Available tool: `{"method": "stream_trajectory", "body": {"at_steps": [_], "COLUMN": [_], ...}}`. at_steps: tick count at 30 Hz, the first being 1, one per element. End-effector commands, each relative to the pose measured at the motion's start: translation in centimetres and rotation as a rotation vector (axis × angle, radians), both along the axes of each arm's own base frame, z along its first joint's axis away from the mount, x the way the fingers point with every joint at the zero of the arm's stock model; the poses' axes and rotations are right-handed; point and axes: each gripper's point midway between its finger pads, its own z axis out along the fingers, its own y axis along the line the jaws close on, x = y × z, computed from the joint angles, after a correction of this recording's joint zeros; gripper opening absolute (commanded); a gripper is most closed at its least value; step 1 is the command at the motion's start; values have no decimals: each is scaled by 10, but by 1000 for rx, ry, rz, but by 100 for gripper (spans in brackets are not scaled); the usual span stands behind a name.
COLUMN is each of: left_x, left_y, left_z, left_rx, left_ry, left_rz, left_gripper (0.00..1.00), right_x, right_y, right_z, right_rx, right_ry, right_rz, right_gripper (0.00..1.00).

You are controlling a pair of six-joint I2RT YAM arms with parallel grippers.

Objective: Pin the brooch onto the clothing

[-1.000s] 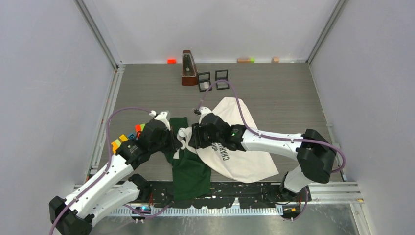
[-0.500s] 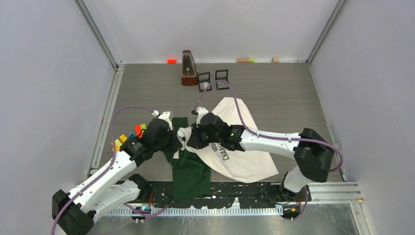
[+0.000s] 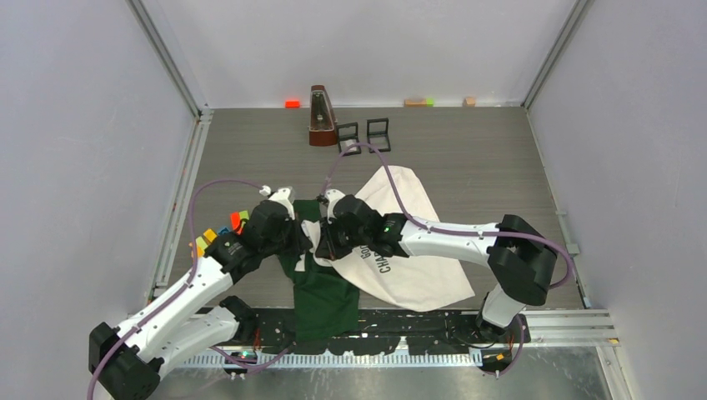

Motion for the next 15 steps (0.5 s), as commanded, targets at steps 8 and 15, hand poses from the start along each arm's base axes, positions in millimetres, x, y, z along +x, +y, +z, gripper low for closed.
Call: {"method": "stream_trajectory", "body": {"at_steps": [8, 15], "left_x": [6, 3], "left_y": [-4, -6], "left_z": [25, 29], "left_rx": [-72, -116], "left_ry": [-102, -120], "left_rz": [6, 10], "left_gripper": [0, 0], "right_x": [6, 4], "right_y": [7, 9], "right_z": [3, -2], "right_rx": [-9, -16], "right_ry": [-2, 22], "right_rz": [-27, -31], "right_gripper": [1, 1]}}
